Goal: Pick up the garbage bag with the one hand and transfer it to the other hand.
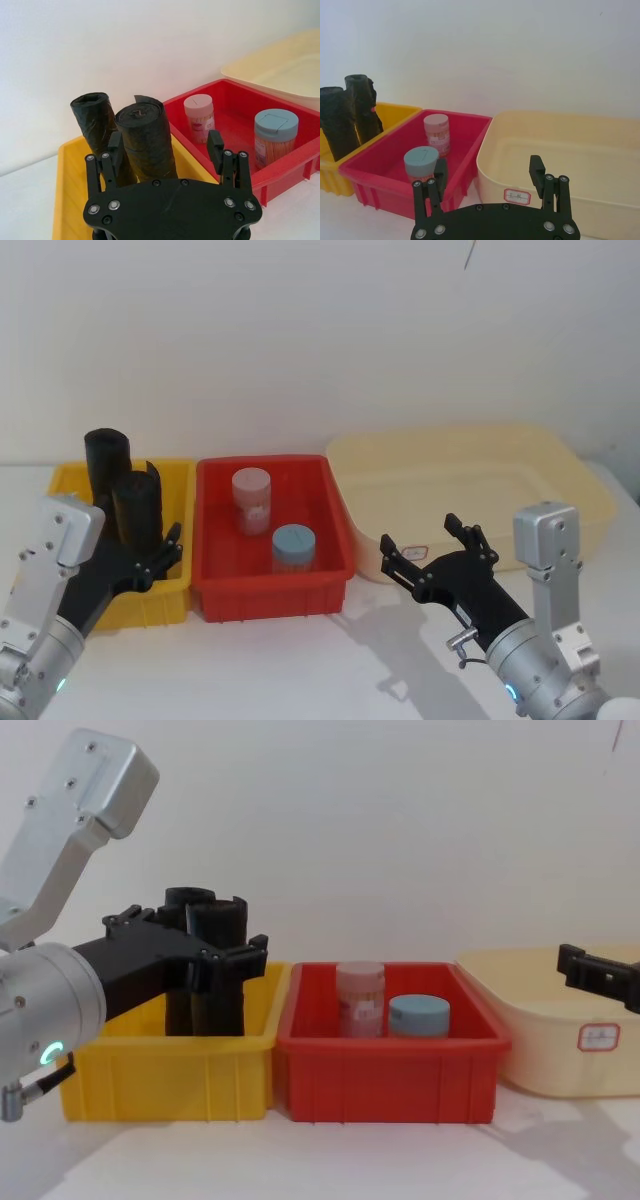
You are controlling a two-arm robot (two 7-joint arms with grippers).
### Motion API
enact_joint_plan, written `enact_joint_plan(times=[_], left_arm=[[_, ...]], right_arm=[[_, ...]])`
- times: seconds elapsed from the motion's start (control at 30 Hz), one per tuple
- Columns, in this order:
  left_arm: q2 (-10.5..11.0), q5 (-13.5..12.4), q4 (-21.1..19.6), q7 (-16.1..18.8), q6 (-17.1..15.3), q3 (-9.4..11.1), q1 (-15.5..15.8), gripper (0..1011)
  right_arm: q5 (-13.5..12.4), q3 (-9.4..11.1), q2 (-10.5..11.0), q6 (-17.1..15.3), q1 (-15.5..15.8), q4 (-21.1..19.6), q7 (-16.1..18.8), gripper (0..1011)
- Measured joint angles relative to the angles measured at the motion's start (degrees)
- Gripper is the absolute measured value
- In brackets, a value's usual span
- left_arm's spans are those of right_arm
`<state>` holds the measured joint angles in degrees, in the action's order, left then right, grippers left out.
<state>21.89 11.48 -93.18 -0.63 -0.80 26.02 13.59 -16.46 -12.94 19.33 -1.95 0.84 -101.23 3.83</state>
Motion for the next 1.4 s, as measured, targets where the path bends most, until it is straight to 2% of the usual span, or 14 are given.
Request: enact_joint_plan(times=[0.63,1.0,1.4], left_arm=[[-0.09,-0.18,-0.09,0.13,0.05,-0.01,-0.14,1001],[-1.14,-2.00,-1.61,2.93,1.12,-0.44,-1.89,1001],[-2.54,-1.96,-2.20,4.50,1.93,-1.62,-3.49,1001]], right_arm=[[0.00,0.00,0.00,0.00,0.00,0.00,0.00,1000],[0.00,0.00,0.00,0.00,0.00,0.00,0.00,1000],[0.00,0.00,0.00,0.00,0.00,0.00,0.00,1000]])
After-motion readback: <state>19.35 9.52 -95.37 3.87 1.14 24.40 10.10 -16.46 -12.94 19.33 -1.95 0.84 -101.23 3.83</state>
